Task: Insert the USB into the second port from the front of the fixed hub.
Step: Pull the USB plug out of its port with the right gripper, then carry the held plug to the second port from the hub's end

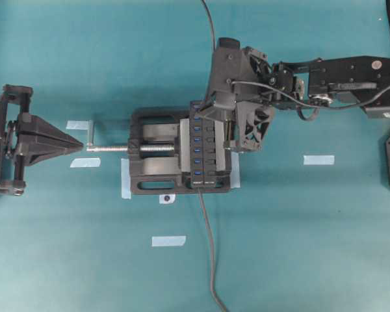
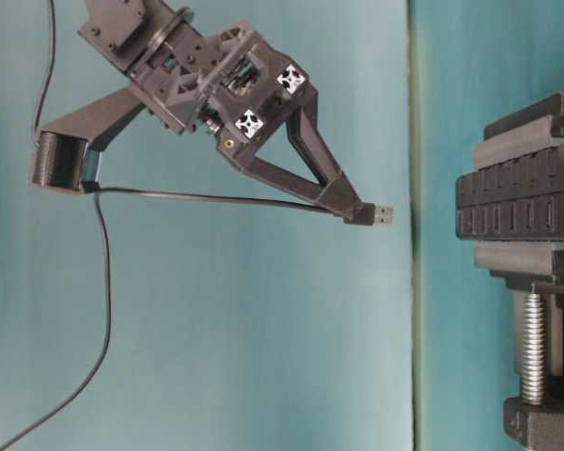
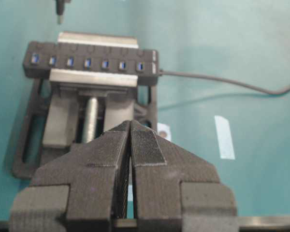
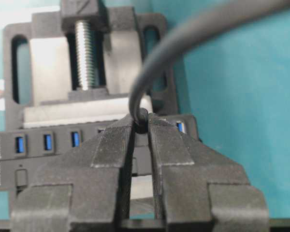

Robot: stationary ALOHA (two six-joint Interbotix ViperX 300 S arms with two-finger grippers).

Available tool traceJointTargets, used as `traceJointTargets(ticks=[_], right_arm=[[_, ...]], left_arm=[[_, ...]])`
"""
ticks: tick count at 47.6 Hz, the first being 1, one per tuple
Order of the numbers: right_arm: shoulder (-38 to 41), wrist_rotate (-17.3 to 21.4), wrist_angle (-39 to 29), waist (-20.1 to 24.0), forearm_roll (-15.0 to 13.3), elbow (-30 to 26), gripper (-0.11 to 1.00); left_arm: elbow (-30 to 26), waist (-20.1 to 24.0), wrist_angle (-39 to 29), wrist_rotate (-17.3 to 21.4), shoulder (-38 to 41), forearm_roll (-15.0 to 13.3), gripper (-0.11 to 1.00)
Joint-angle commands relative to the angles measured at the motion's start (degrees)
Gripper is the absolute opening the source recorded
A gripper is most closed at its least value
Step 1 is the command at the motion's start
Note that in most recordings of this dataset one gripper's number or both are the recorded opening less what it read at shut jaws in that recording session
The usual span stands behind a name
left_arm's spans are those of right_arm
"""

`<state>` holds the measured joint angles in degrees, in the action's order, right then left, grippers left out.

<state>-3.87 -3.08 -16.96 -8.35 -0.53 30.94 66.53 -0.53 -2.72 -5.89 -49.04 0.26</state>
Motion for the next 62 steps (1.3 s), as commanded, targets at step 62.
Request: traceJointTargets(ticks=[62], right_arm=[[1.49, 0.97, 0.62, 7.03, 2.55, -1.23, 0.09]], left_arm=[[-0.97, -0.09, 0.26, -0.26, 0.26, 0.18, 0.0]])
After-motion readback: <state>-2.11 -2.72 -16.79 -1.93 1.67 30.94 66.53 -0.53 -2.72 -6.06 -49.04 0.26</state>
